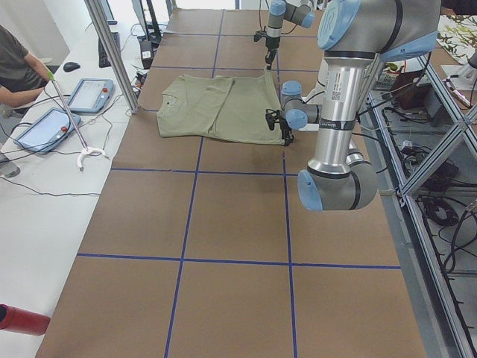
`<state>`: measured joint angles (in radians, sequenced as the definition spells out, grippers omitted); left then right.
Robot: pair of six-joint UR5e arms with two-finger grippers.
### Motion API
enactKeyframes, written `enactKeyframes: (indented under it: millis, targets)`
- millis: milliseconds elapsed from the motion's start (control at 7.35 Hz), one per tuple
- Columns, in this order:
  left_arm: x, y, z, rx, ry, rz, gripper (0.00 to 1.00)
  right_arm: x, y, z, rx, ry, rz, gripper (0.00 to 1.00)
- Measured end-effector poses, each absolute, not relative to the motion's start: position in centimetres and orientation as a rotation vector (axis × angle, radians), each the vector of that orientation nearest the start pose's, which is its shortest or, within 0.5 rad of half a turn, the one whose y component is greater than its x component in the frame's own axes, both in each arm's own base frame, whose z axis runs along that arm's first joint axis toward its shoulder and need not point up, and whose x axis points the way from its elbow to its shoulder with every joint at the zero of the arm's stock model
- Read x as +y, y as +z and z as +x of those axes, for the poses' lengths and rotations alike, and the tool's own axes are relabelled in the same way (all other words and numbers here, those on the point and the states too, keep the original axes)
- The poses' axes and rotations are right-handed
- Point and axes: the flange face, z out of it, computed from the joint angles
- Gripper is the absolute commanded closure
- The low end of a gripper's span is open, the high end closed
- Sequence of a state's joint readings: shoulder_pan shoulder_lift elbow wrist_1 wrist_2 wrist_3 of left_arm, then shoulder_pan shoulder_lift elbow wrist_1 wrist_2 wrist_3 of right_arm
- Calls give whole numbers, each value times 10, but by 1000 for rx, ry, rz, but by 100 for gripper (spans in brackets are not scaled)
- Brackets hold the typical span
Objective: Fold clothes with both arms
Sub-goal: 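Lower the left gripper to the hem corner nearest it and grasp, then lift both hem corners and fold them toward the collar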
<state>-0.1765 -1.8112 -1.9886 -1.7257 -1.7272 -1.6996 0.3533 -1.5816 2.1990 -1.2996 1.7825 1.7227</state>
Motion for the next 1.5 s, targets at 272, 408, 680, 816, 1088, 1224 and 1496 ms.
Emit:
enactKeyframes:
  millis: [272, 408, 680, 816, 1088, 1224, 1496]
  targets:
    - [-213, 329, 521, 820, -224, -129, 80, -263, 345, -387, -905, 377, -108, 100]
    - [-212, 327, 520, 823, -223, -129, 94, -264, 345, -386, -904, 379, -107, 100]
    - [-213, 323, 519, 831, -224, -128, 100, -265, 345, -385, -905, 383, -105, 100]
    - [-214, 317, 517, 840, -228, -127, 100, -266, 344, -384, -906, 385, -104, 100]
    - [-212, 291, 496, 862, -236, -129, 100, -268, 341, -380, -916, 387, -111, 100]
    - [-210, 276, 481, 864, -236, -130, 100, -269, 335, -373, -930, 384, -132, 100]
    - [-205, 252, 452, 884, -236, -130, 100, -271, 321, -355, -964, 375, -179, 100]
